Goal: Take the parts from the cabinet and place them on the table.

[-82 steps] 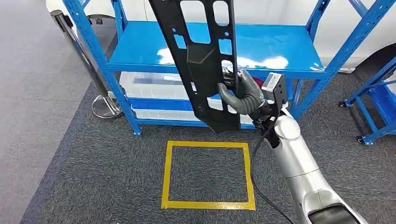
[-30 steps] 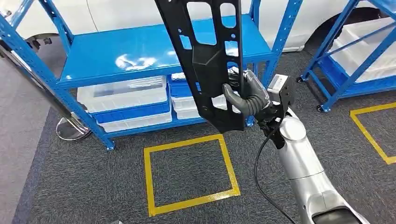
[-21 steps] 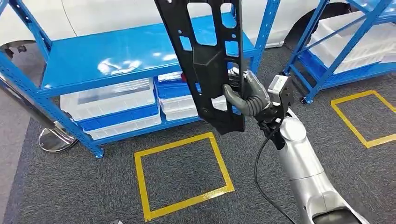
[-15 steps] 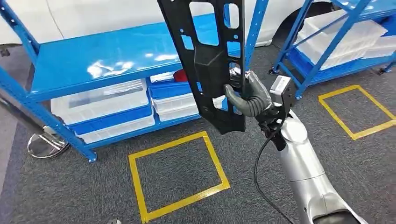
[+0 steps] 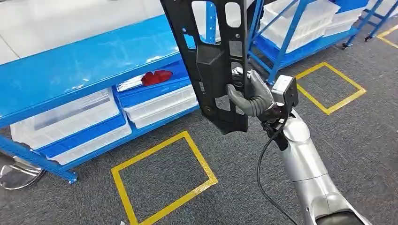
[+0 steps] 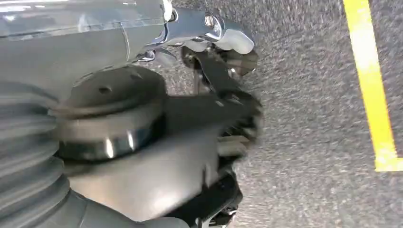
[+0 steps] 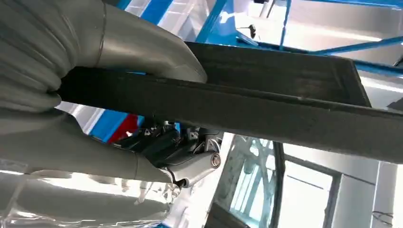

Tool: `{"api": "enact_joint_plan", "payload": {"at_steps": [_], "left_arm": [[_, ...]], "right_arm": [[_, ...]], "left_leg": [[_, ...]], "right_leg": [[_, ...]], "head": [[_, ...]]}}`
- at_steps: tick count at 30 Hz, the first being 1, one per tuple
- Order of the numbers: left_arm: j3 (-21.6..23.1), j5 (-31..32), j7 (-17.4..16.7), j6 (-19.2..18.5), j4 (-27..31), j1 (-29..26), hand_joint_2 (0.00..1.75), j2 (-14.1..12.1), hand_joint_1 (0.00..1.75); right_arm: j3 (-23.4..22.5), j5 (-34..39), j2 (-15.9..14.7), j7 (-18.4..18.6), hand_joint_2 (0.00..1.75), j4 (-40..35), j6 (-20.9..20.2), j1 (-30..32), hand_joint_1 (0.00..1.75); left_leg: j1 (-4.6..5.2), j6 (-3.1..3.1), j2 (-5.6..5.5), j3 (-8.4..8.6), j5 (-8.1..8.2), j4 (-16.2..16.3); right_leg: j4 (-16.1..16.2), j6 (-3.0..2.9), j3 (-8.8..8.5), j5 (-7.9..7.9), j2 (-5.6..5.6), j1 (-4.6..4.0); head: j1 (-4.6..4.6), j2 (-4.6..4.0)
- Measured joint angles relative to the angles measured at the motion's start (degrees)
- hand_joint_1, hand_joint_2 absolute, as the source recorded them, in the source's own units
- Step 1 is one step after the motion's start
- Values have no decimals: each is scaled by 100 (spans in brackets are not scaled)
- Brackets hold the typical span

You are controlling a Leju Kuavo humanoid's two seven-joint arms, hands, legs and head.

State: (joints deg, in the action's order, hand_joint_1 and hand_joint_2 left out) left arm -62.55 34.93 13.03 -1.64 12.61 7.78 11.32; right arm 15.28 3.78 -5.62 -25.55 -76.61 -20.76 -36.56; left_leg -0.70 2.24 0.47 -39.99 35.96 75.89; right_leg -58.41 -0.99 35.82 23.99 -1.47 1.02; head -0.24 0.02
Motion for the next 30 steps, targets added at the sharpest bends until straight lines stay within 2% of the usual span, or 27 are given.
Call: {"api": "enact_joint_plan", "payload": {"at_steps": [1,2,3,4,5,6,8,9,10,11,12,13,15,16,17,19,20,21,25,26,27,28,29,30], "left_arm": [[0,0,0,0,0,-7,175,0,0],[0,0,0,0,0,-11,175,0,0],[0,0,0,0,0,-8,175,-2,0],[0,-2,0,0,0,-4,175,-2,0],[0,-2,0,0,0,-2,175,-2,0],[0,-4,0,0,0,-11,175,-7,0],[0,-7,-2,2,0,-3,175,-7,0],[2,22,-20,28,0,-11,175,-2,0],[7,46,-22,55,-2,-39,175,28,0],[11,48,-9,70,0,-55,175,33,0],[13,52,2,70,-2,-77,175,42,0],[13,57,7,70,-2,-109,175,55,0],[13,57,7,70,-2,-163,175,61,0],[13,50,9,70,-2,-172,175,61,0],[13,44,9,72,-2,-171,175,61,0],[13,39,15,77,-2,-160,175,66,0],[13,39,15,85,-2,-158,175,70,0],[13,35,17,103,-2,-155,175,72,0],[11,24,17,120,-2,-149,175,81,0],[11,24,18,120,-2,-142,175,81,0],[11,24,20,122,-2,-147,175,81,0],[11,24,20,122,-2,-158,175,83,0],[11,24,20,125,-2,-174,175,83,0],[11,24,20,129,-2,-184,175,83,0]], "right_arm": [[2,-5,0,2,175,0,-2,5,175],[4,-9,0,7,175,0,-2,5,175],[4,-11,0,7,175,0,0,0,175],[4,-13,0,7,175,0,-2,-6,175],[4,-13,2,7,175,0,-2,-13,175],[4,-13,4,7,175,2,-2,-37,175],[9,-20,20,15,175,6,2,-44,175],[4,-22,15,15,175,2,13,-25,175],[-9,-22,-19,15,175,-4,15,-16,175],[-29,-18,-42,11,175,-13,17,10,175],[-37,-13,-46,9,175,-26,15,0,175],[-37,-11,-46,7,175,-33,15,-2,175],[-37,-11,-46,7,175,-31,7,34,175],[-37,-11,-46,9,175,-28,0,47,175],[-37,-13,-46,11,175,-22,-2,48,175],[-37,-13,-46,15,175,-15,-4,29,175],[-35,-16,-46,15,175,-15,-4,-1,175],[-28,-16,-31,15,175,-9,-4,-47,175],[-24,-18,-4,15,175,9,-4,-93,175],[-22,-18,4,15,175,9,-7,-96,175],[-22,-18,9,15,175,11,-7,-128,175],[-22,-18,37,15,175,15,-7,-143,175],[-22,-18,68,15,175,15,-13,-142,175],[-20,-18,77,15,175,26,-20,-137,175]], "left_leg": [[0,-10,-1,-64,-45,103],[0,-27,-8,8,-232,-92],[0,-50,-30,185,-491,-493],[-1,-83,-118,441,-807,-1082],[-4,-119,-362,635,-1010,-1556],[-29,-149,-552,674,-957,-1677],[-2,-145,-463,701,-930,-1743],[8,-167,-410,700,-940,-1741],[-39,-222,-327,733,-982,-1826],[-50,-271,-230,766,-1017,-1881],[-48,-316,-161,773,-1028,-1901],[-30,-323,-88,770,-1025,-1899],[-5,-341,80,760,-1011,-1888],[1,-342,153,756,-1009,-1883],[5,-338,222,758,-1003,-1878],[5,-309,336,765,-978,-1856],[14,-280,385,770,-956,-1829],[67,-242,437,757,-932,-1812],[73,-132,635,811,-914,-1832],[39,-77,510,792,-852,-1801],[24,-56,216,731,-691,-1605],[15,-48,68,550,-446,-1191],[14,-35,10,320,-199,-670],[15,-28,-5,101,-21,-205]], "right_leg": [[-4,0,-1,0,-79,-7],[-12,1,-5,0,-164,-9],[-21,2,-10,0,-242,-11],[-26,7,-16,2,-326,-11],[-30,18,-8,0,-393,-3],[-51,66,21,-12,-454,-31],[-34,153,100,-64,-583,30],[-2,198,106,-92,-650,45],[24,259,106,-114,-735,-1],[-46,251,129,-37,-496,0],[-289,246,243,141,-200,-20],[-719,266,447,363,-20,-23],[-1627,304,878,709,91,-2],[-1779,319,951,707,103,11],[-1633,326,865,579,118,25],[-729,314,356,156,222,28],[-182,290,36,-24,409,16],[-47,223,-26,72,605,-60],[6,110,17,13,352,-68],[48,63,-12,-20,299,-7],[60,33,-7,-35,242,-3],[60,8,5,-46,192,-4],[60,-6,13,-49,121,-10],[58,-10,20,-51,49,-18]], "head": [[2,-2],[0,-2],[-2,0],[2,-2],[0,-2],[15,-2],[4,0],[-11,-2],[9,-2],[0,-2],[57,-2],[70,0],[72,-2],[70,0],[72,-2],[74,-2],[81,-2],[79,0],[70,0],[59,0],[57,-2],[35,0],[17,0],[22,0]]}}
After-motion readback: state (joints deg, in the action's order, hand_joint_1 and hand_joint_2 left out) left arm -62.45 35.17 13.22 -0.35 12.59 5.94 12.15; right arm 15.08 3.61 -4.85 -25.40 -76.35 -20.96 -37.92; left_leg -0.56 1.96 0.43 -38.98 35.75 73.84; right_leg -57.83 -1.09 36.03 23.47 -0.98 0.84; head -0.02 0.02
